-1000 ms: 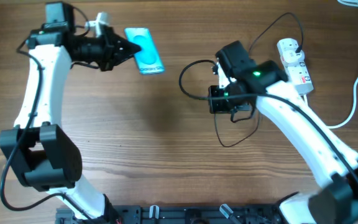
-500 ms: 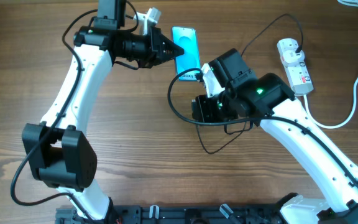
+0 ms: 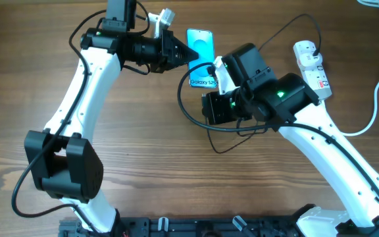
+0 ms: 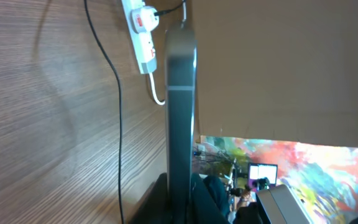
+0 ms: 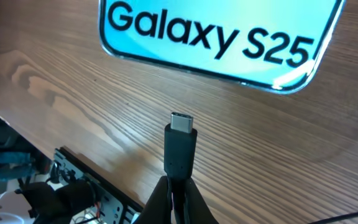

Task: Plug charger to phone and switch on socket
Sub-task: 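Carry the plug with the right gripper up to the phone's bottom port, then push the plug upward into the phone's bottom port with the right gripper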

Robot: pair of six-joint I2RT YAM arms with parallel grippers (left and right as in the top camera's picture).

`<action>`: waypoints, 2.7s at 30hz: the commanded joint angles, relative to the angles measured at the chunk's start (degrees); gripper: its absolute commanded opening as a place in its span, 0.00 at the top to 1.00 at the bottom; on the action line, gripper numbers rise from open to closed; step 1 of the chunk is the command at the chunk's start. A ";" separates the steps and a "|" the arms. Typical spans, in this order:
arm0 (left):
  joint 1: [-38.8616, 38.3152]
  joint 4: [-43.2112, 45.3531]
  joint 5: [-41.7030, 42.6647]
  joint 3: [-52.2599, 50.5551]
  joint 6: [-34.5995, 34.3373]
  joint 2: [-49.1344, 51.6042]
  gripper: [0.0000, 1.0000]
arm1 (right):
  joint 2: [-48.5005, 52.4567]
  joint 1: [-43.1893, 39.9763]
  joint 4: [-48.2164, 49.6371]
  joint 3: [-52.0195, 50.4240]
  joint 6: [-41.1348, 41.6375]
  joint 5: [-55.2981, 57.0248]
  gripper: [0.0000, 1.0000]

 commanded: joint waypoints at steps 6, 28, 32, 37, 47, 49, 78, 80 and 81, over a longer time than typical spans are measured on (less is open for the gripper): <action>-0.24 0.26 7.34 0.22 2.89 -0.09 0.96 | -0.57 0.17 1.09 1.29 1.51 2.05 0.96; -0.26 -1.18 3.74 0.22 5.16 -0.09 0.96 | -0.57 0.20 1.99 1.36 1.99 2.23 0.96; -0.24 -1.11 5.01 0.22 5.18 -0.09 0.96 | -0.57 0.20 1.92 1.36 1.99 1.60 0.96; -0.24 -0.87 5.03 0.24 4.46 -0.09 0.96 | -0.57 0.20 1.22 1.33 2.82 1.62 0.96; -0.20 0.52 5.68 0.24 3.89 -0.09 0.96 | -0.57 0.20 0.90 1.33 3.02 1.60 0.96; -0.20 0.52 5.97 0.24 3.89 -0.09 0.96 | -0.57 0.20 0.96 1.33 3.02 1.60 0.96; -1.90 -0.28 3.48 0.22 4.33 -0.09 0.96 | -0.57 0.17 2.19 1.33 2.78 2.25 0.96; -1.90 -0.28 3.48 0.24 4.33 -0.09 0.96 | -0.57 0.17 2.12 1.33 2.78 2.29 0.96; -1.90 -0.26 3.48 0.24 4.33 -0.09 0.96 | -0.57 0.17 1.99 1.33 2.78 2.29 0.96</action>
